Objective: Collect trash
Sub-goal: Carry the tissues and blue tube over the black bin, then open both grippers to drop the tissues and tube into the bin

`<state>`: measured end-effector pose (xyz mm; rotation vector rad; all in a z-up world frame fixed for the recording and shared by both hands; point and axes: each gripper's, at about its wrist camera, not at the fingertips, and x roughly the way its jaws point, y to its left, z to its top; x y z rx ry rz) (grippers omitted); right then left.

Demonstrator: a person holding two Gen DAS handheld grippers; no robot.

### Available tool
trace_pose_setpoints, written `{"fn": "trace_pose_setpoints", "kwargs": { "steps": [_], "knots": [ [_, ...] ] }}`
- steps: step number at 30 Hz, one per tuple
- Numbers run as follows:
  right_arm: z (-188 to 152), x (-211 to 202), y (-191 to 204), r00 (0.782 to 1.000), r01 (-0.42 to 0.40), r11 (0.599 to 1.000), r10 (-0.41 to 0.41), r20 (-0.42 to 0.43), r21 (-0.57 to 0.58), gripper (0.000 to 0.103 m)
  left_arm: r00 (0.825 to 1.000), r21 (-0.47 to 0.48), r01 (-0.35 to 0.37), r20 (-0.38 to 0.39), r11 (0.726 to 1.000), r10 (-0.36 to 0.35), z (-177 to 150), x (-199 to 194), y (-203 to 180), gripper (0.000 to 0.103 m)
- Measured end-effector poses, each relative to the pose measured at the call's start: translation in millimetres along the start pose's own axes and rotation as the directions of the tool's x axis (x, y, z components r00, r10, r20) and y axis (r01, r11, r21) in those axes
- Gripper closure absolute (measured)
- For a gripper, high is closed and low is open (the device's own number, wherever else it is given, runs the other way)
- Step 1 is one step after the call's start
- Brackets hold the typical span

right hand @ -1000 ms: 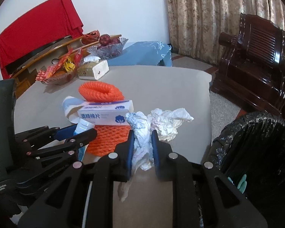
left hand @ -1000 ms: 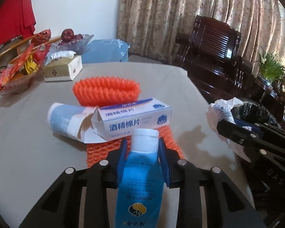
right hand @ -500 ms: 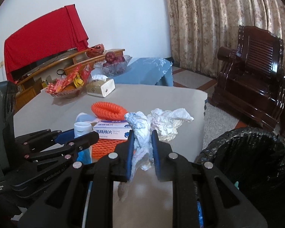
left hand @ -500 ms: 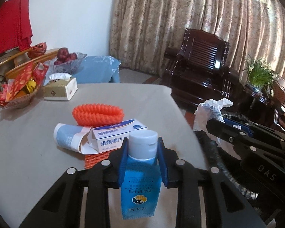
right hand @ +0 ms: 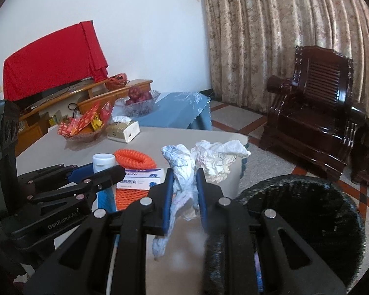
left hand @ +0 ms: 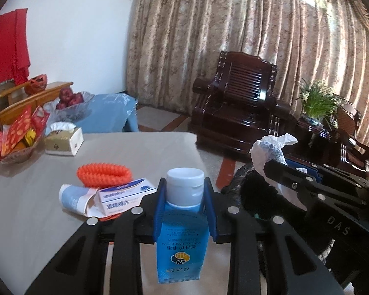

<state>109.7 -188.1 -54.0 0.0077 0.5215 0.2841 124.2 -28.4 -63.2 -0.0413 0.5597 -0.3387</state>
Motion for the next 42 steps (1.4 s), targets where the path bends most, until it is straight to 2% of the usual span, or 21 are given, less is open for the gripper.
{"fn": "trace_pose_setpoints", "kwargs": {
  "steps": [9,15,24,31,34,41,42],
  "knots": [
    [2.0,-36.7,-38.5,0.996,0.081,0.996,-0.082,0.047,0.04,0.084,0.997,0.048,0.067,0.038,0.997,-0.068,19.9,3.9,-41.0,0.074],
    [-6.9,-59.3,-76.7,0.984,0.164,0.983,-0.168,0.054,0.084,0.084,0.99,0.093,0.133,0.042,0.987,-0.138,28.0,13.0,-77.2,0.074],
    [-22.7,-77.6,-129.8,0.96,0.272,0.953,-0.279,0.036,0.133,0.084,0.969,0.121,0.239,0.026,0.963,-0.244,35.8,35.4,-126.9,0.074],
    [-38.5,-70.0,-165.9,0.946,0.32,0.932,-0.323,-0.008,0.167,0.084,0.945,0.114,0.326,-0.017,0.939,-0.326,39.9,71.6,-164.9,0.074],
    [-47.1,-59.9,-177.2,0.943,0.333,0.926,-0.332,-0.037,0.176,0.084,0.941,0.108,0.338,-0.054,0.935,-0.334,34.6,91.5,-173.9,0.074],
    [-70.0,-34.7,-193.0,0.939,0.342,0.917,-0.326,-0.106,0.205,0.081,0.949,0.121,0.298,-0.143,0.947,-0.28,10.3,128.6,-176.0,0.073],
    [-71.2,-33.3,-193.5,0.938,0.344,0.916,-0.327,-0.112,0.208,0.077,0.951,0.115,0.292,-0.146,0.95,-0.274,8.0,129.9,-173.8,0.071]
  ]
}}
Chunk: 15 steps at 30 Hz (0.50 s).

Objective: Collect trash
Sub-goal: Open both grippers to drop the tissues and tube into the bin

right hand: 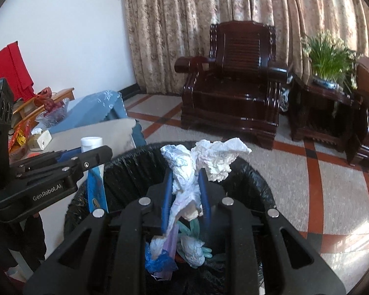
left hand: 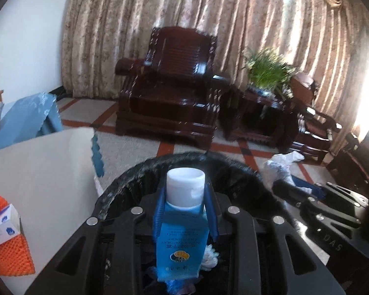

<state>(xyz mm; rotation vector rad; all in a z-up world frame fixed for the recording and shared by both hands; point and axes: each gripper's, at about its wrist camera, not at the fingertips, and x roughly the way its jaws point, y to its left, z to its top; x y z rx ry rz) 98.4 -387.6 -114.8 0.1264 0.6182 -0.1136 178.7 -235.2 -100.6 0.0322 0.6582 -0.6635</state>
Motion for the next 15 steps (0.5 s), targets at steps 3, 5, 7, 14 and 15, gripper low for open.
{"fn": "trace_pose_setpoints", "kwargs": {
  "steps": [3,5,7,14,15],
  "knots": [
    [-3.7,4.0,-3.3,1.0,0.012,1.0,-0.012,-0.009,0.018,0.058,1.0,-0.026,-0.001,-0.004,1.0,0.001,-1.2,1.4,7.6,0.048],
    [-3.8,2.6,-2.4,1.0,0.019,1.0,-0.019,-0.006,0.02,0.049,1.0,-0.035,-0.007,0.006,0.999,0.007,0.8,-2.8,11.2,0.045],
    [-3.6,-1.1,-1.7,0.999,0.045,0.999,-0.045,0.002,0.027,0.022,1.0,-0.047,-0.017,0.014,0.999,0.018,2.2,-7.1,16.8,0.035],
    [0.7,-14.3,0.4,0.999,0.044,0.994,-0.047,0.026,0.1,0.006,0.992,-0.071,-0.106,0.059,0.992,0.111,5.7,-36.3,39.8,0.013],
    [1.7,-15.4,2.6,0.999,0.038,0.994,-0.041,0.028,0.103,0.006,0.991,-0.072,-0.115,0.063,0.991,0.12,6.1,-39.8,42.2,0.012]
  ]
}}
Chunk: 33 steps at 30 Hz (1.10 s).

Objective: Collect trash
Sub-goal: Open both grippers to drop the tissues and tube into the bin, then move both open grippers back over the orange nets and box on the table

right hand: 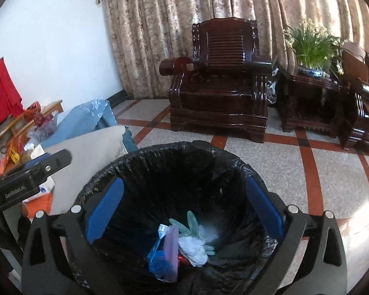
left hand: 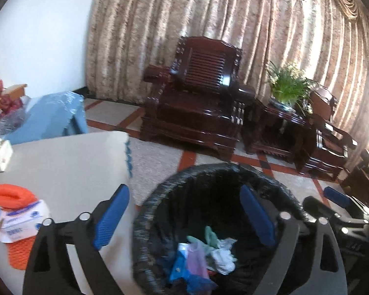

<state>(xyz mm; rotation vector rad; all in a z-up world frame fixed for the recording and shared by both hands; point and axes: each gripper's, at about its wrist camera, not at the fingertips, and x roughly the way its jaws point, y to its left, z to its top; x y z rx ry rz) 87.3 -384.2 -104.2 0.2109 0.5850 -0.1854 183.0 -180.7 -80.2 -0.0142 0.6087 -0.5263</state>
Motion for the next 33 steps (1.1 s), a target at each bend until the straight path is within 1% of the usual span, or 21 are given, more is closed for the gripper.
{"fn": "trace_pose_setpoints", "kwargs": {
  "steps": [5,9,15,18,21,26,33],
  "knots": [
    [6.8,-8.6,25.0,0.999,-0.041,0.999,0.042,0.028,-0.034,0.006,0.998,-0.006,-0.059,0.024,0.998,0.059,-2.5,-25.5,24.5,0.011],
    [12.9,-9.2,53.5,0.996,-0.082,0.994,0.085,0.04,-0.071,0.006,0.993,-0.014,-0.108,0.04,0.994,0.108,-6.6,-46.1,44.5,0.011],
    [12.0,-1.9,106.5,0.988,-0.148,0.98,0.153,0.022,-0.135,0.006,0.978,-0.045,-0.199,0.059,0.979,0.201,-17.3,-77.2,85.8,0.011],
    [9.7,4.7,136.5,0.981,-0.187,0.967,0.192,0.008,-0.174,0.006,0.964,-0.06,-0.253,0.063,0.965,0.257,-23.9,-91.3,108.6,0.011],
    [5.4,11.8,163.6,0.975,-0.221,0.953,0.223,-0.011,-0.209,0.006,0.946,-0.088,-0.313,0.061,0.946,0.319,-32.3,-105.0,134.0,0.011],
    [-5.0,24.3,203.4,0.962,-0.271,0.928,0.269,-0.042,-0.258,0.006,0.916,-0.126,-0.391,0.039,0.912,0.398,-47.8,-116.6,170.2,0.011],
    [-16.0,42.7,242.7,0.949,-0.315,0.905,0.304,-0.082,-0.285,0.006,0.885,-0.149,-0.462,-0.009,0.874,0.466,-66.2,-115.1,206.0,0.012]
  ]
}}
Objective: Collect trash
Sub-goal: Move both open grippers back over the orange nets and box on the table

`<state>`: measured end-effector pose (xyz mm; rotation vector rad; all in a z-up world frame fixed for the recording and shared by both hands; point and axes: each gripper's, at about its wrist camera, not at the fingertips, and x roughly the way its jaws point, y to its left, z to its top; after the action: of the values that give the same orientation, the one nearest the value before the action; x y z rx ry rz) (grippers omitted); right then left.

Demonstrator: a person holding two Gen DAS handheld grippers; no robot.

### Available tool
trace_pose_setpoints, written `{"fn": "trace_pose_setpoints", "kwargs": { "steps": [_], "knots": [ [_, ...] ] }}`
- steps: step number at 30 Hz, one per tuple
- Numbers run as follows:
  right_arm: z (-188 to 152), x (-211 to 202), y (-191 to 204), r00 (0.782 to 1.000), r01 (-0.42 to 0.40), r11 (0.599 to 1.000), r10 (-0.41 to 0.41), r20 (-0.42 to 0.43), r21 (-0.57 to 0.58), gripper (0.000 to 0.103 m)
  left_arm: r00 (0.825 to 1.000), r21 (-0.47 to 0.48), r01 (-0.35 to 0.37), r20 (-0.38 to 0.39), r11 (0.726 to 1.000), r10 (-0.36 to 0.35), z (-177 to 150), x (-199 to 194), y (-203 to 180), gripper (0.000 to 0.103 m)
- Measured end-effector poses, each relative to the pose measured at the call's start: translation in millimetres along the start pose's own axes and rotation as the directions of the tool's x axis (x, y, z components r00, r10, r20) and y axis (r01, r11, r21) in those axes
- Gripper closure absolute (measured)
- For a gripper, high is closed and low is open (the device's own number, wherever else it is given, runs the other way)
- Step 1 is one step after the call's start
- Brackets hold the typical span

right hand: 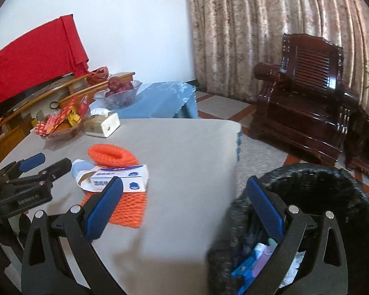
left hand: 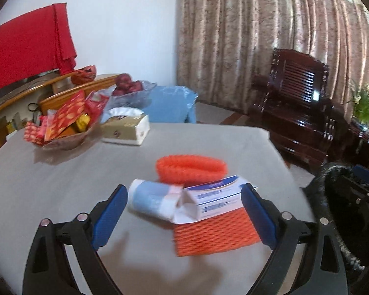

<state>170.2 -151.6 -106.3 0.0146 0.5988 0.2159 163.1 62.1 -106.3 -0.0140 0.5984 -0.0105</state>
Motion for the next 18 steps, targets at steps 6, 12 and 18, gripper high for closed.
{"fn": "trace_pose_setpoints", "kwargs": {
  "steps": [6,12,18],
  "knots": [
    [-1.0,17.9,11.6,1.0,-0.011,1.0,0.011,-0.025,-0.01,0.006,0.998,-0.008,-0.034,-0.048,0.999,0.034,-11.3,20.7,14.0,0.015],
    [-4.3,30.8,16.7,0.999,-0.011,1.0,0.01,-0.051,-0.017,0.006,0.994,-0.031,-0.043,-0.099,0.999,0.04,-20.5,43.3,22.1,0.022],
    [-5.6,39.1,14.5,0.998,-0.007,1.0,0.006,-0.068,-0.013,0.006,0.988,-0.047,-0.057,-0.147,0.997,0.05,-25.6,63.6,25.6,0.033]
  ]
}}
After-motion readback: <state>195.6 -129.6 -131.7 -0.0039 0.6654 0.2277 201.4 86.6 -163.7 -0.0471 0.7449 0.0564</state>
